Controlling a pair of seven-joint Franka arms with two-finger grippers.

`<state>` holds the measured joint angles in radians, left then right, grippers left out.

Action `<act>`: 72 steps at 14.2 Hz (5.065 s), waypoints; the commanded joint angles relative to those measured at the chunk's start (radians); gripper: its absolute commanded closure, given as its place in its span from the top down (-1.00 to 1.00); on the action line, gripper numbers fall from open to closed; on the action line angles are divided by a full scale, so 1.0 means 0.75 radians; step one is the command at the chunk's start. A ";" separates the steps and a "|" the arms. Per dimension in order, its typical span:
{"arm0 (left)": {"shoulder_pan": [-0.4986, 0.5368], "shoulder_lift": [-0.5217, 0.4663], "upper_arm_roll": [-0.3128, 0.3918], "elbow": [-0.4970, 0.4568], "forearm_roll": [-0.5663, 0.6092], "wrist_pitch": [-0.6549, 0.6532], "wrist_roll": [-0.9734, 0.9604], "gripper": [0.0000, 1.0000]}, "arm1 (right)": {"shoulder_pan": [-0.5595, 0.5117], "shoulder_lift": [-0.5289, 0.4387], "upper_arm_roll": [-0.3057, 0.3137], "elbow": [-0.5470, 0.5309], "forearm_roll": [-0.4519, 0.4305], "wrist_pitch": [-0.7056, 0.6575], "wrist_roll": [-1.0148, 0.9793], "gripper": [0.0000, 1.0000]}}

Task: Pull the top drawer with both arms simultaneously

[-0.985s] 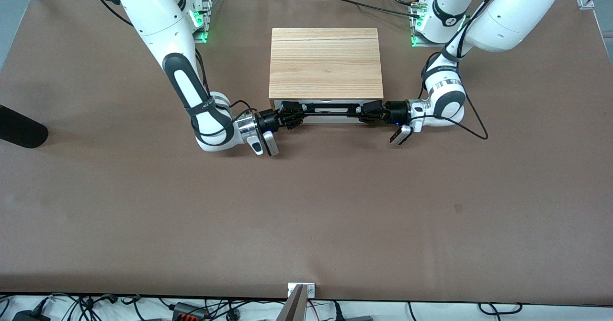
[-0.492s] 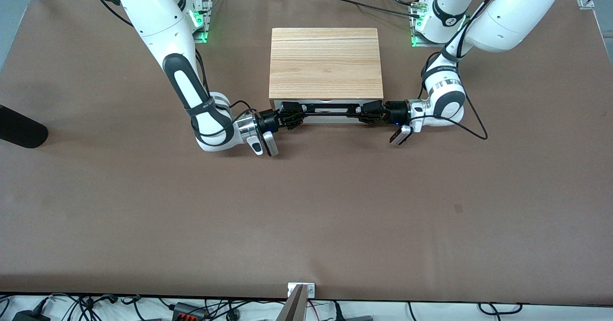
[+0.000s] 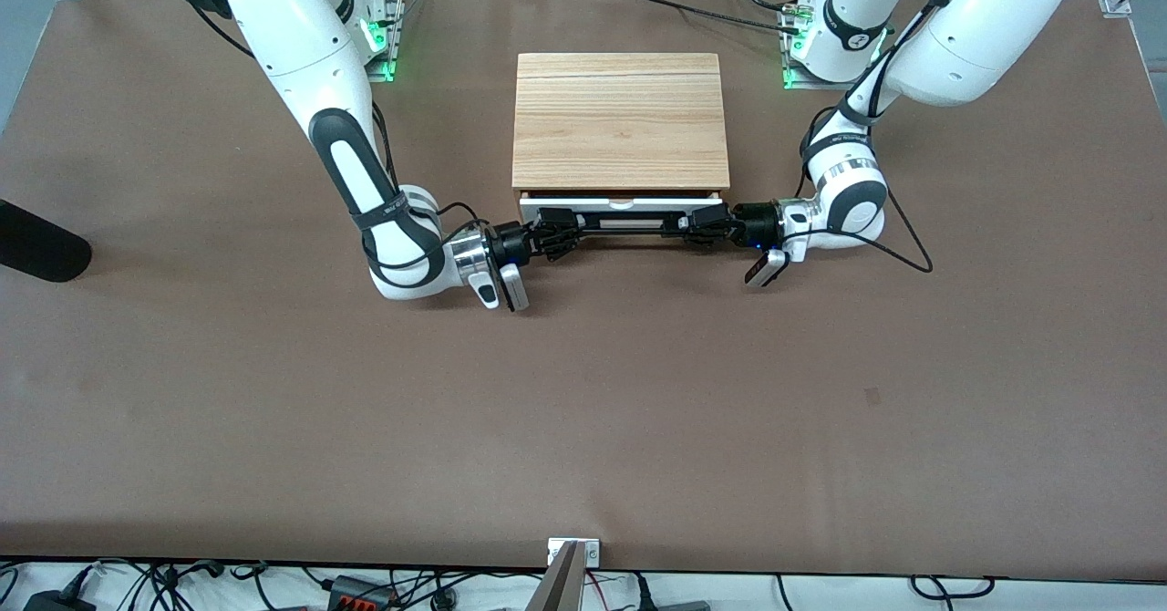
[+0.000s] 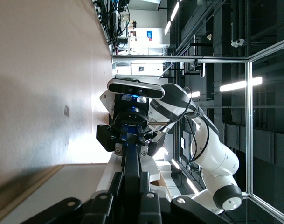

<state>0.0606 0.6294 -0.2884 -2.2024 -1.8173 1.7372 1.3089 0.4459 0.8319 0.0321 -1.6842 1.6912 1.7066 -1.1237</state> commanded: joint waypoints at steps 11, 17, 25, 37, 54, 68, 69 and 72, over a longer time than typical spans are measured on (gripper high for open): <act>-0.003 0.097 -0.002 0.181 -0.035 0.132 0.091 -0.83 | -0.026 0.161 -0.047 0.411 -0.001 0.105 0.218 -1.00; -0.005 0.114 -0.002 0.179 -0.033 0.130 0.091 -0.69 | -0.026 0.181 -0.047 0.444 -0.003 0.107 0.240 -0.91; -0.003 0.118 0.000 0.184 -0.029 0.132 0.091 1.00 | -0.020 0.177 -0.045 0.444 -0.001 0.118 0.240 1.00; 0.058 -0.006 0.167 0.463 0.521 0.130 -0.386 1.00 | -0.018 0.153 -0.165 0.648 -0.260 0.111 0.438 1.00; 0.212 -0.528 0.201 1.196 2.472 -0.486 -1.329 1.00 | -0.024 -0.256 -0.417 0.806 -1.519 -0.406 1.394 1.00; -0.011 -0.739 0.298 0.974 2.464 -0.462 -1.620 1.00 | -0.079 -0.557 -0.569 0.669 -2.110 -0.433 1.386 1.00; -0.052 -0.786 0.341 0.906 2.464 -0.411 -1.620 1.00 | -0.120 -0.563 -0.566 0.667 -2.114 -0.380 1.384 1.00; -0.064 -0.898 0.354 0.738 2.460 -0.320 -1.629 1.00 | -0.218 -0.565 -0.558 0.663 -2.153 -0.243 1.365 1.00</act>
<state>0.0290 0.0544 -0.0517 -1.5137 0.0155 1.4407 0.0919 0.3252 0.4395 -0.4037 -1.1535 0.0990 1.4771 -0.0948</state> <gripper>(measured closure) 0.000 0.000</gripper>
